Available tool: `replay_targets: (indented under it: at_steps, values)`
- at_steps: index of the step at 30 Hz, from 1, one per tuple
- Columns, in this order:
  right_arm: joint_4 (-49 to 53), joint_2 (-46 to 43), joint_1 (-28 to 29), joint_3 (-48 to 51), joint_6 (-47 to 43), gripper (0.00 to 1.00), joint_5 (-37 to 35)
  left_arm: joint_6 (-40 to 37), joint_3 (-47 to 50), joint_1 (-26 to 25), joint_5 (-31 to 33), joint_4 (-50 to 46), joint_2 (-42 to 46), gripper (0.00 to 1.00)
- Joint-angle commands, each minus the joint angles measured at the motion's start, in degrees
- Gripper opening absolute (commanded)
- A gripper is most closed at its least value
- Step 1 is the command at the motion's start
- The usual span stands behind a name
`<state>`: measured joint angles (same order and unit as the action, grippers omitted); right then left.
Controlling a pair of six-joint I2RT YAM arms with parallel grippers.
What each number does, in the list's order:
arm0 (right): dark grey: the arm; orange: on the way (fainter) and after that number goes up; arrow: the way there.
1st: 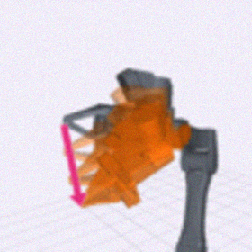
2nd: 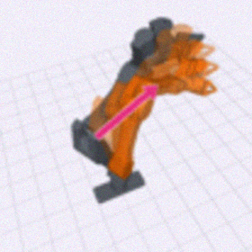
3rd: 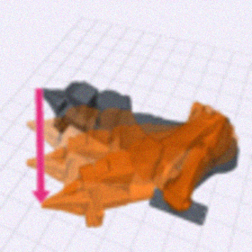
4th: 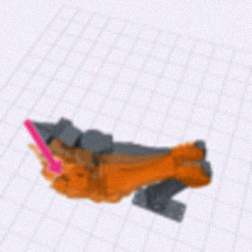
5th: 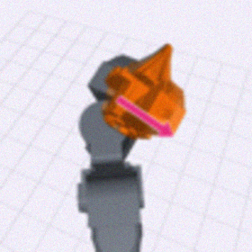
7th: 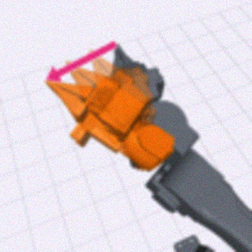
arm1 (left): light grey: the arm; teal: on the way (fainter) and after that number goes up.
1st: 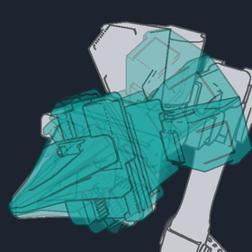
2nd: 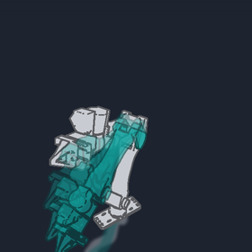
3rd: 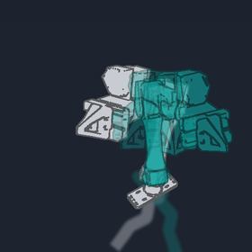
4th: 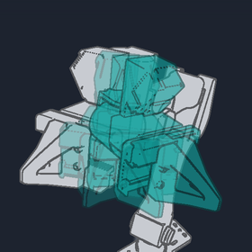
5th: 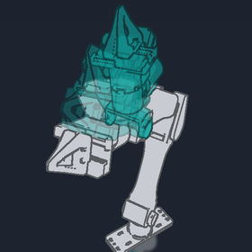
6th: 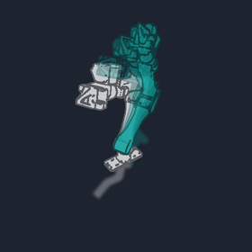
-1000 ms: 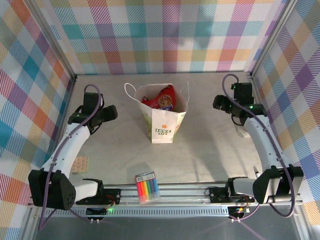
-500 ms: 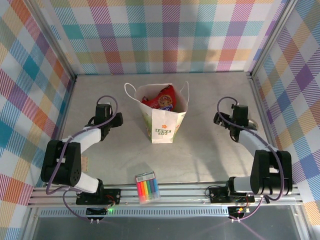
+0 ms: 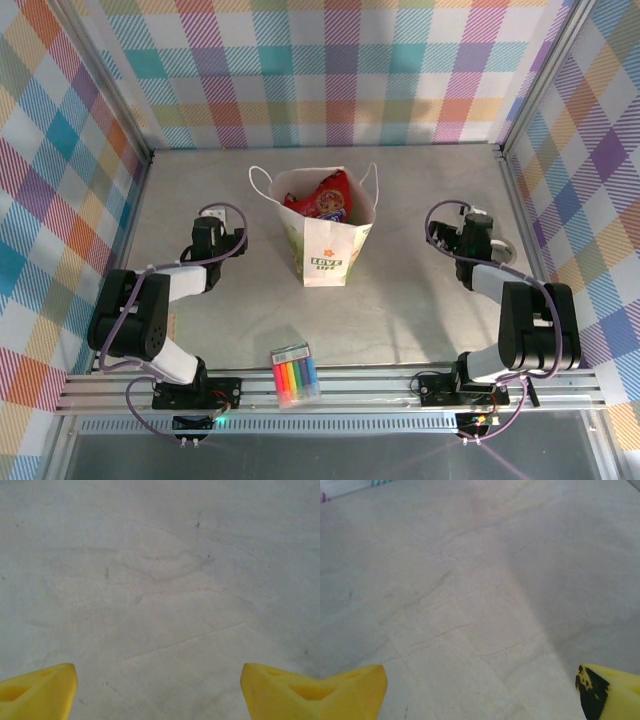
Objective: Place the snacks into the paper bag
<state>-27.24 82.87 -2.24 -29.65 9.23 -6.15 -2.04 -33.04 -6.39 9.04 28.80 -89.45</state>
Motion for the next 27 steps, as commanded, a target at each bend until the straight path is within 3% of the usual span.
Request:
replay_targets:
  at_steps: [1, 5, 9, 13, 17, 18, 27]
  values:
    - [-10.4, 0.5, -0.1, 3.0, -3.5, 0.96, 3.0, -0.8, 2.2, 0.9, -1.4, 6.6, 0.2, 0.86]
    - [-16.1, 0.4, 0.1, 6.0, -5.4, 0.96, 6.5, -0.3, 6.4, 1.8, -3.0, 13.0, 0.9, 0.86]
    - [-29.5, 5.3, 1.4, 10.6, -6.8, 0.96, 6.3, -0.2, 10.6, 2.1, -3.2, 22.8, -0.9, 0.87]
    - [-19.6, 5.1, 1.8, 5.9, -8.2, 0.99, 8.1, 0.4, 9.3, 2.6, -3.4, 20.2, -1.1, 0.88]
    - [-19.9, 5.1, 2.1, 6.0, -8.4, 0.99, 7.7, 0.5, 9.2, 2.6, -3.4, 19.9, -1.0, 0.91]
    - [-20.7, 5.3, 2.1, 6.1, -8.4, 0.99, 7.6, 0.4, 9.2, 2.6, -3.4, 20.1, -1.1, 0.99]
    - [-20.3, 5.1, 2.2, 6.0, -8.5, 0.99, 7.6, 0.4, 9.2, 2.6, -3.4, 20.0, -1.2, 0.99]
